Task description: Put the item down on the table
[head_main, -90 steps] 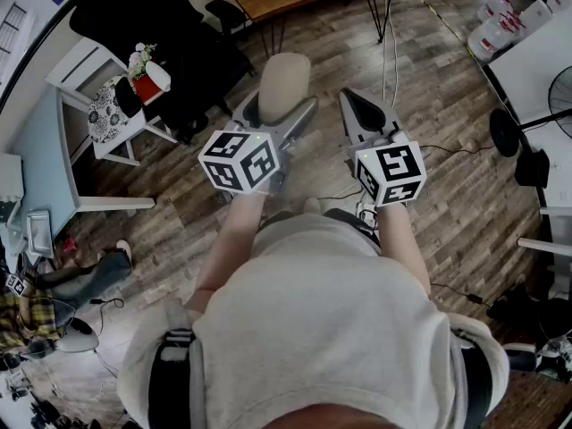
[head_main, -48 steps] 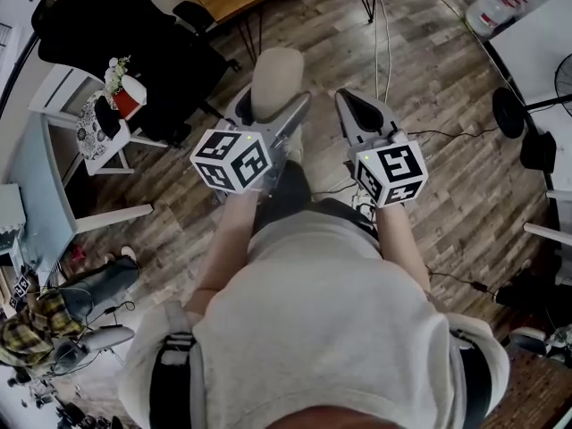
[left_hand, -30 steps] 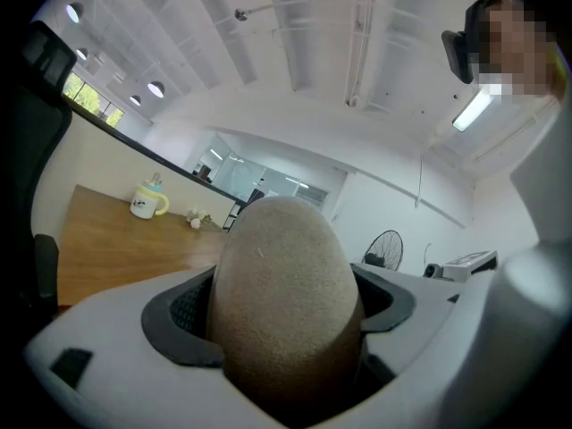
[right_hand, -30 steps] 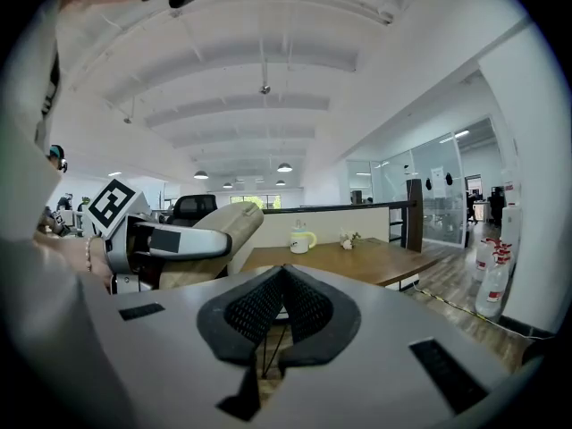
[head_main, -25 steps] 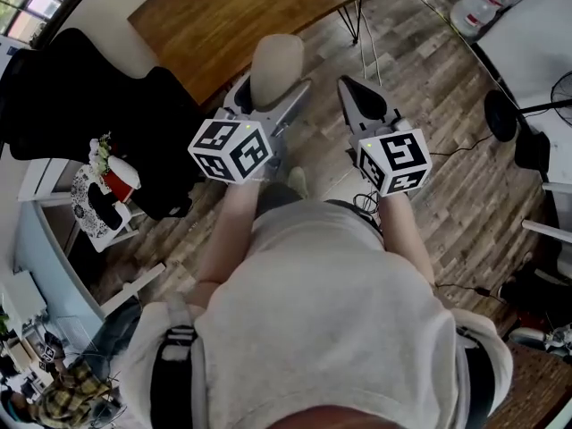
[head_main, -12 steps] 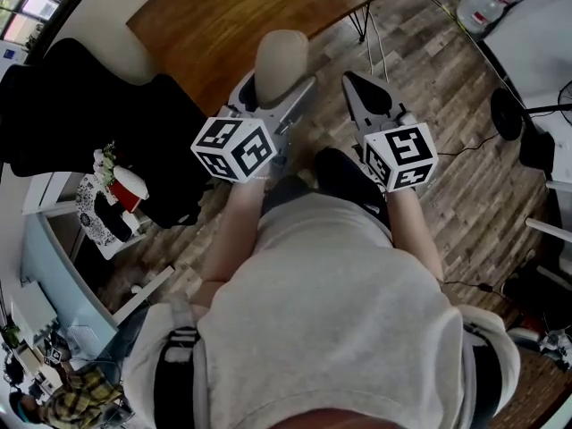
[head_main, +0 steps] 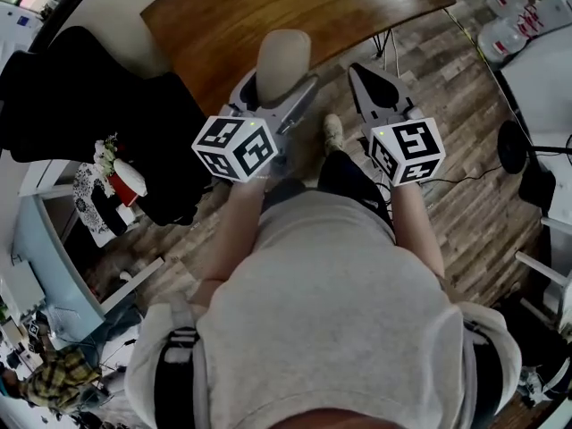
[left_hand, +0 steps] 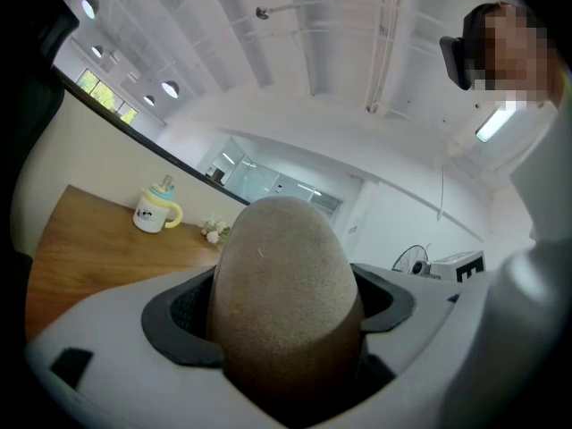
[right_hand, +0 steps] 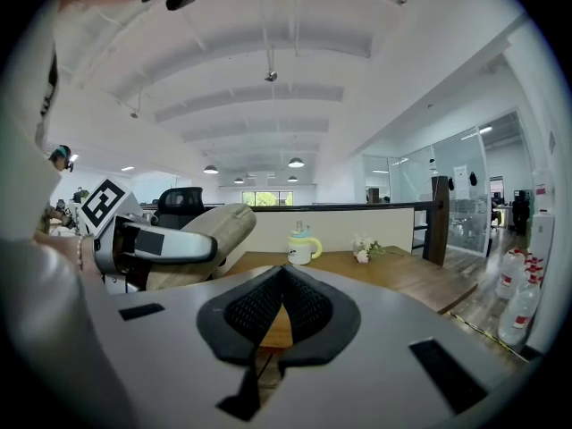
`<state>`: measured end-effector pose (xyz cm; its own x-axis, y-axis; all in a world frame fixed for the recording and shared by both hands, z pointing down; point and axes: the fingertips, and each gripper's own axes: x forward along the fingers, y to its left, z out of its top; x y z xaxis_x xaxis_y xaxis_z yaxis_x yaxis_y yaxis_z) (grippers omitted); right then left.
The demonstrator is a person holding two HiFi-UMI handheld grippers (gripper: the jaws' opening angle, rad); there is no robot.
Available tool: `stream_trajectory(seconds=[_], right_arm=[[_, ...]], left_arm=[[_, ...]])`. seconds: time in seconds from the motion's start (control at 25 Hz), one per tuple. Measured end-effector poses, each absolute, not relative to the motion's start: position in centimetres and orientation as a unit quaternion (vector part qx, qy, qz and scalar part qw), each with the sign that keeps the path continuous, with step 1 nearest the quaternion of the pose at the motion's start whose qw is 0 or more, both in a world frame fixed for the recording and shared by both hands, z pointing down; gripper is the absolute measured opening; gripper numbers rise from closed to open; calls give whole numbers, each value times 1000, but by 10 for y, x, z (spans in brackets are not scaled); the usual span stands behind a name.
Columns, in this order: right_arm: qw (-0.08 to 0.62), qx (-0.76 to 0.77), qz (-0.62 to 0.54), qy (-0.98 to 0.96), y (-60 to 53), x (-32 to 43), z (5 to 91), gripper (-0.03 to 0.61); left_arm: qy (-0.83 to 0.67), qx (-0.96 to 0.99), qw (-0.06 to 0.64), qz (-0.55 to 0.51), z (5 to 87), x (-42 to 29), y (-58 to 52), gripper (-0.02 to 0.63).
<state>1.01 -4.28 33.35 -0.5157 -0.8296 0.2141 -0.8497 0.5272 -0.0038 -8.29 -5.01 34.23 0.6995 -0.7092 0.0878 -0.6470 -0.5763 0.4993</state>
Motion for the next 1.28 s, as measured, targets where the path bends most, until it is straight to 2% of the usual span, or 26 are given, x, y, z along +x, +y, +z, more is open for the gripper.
stream_trajectory(seconds=[0.44,0.8,1.28], right_arm=[[89,416,51,-903,-165,19,329,11],[89,373,46,-922,-253,54,325,11],[82,338,73,-935,-282,66,347,11]], left_arm=[[-445,859,247,-60,338,-70,-164,420],[-485,838,239,-76,332,-37,-248,420],[-507,823,248,-54,351,-13,-265,420]])
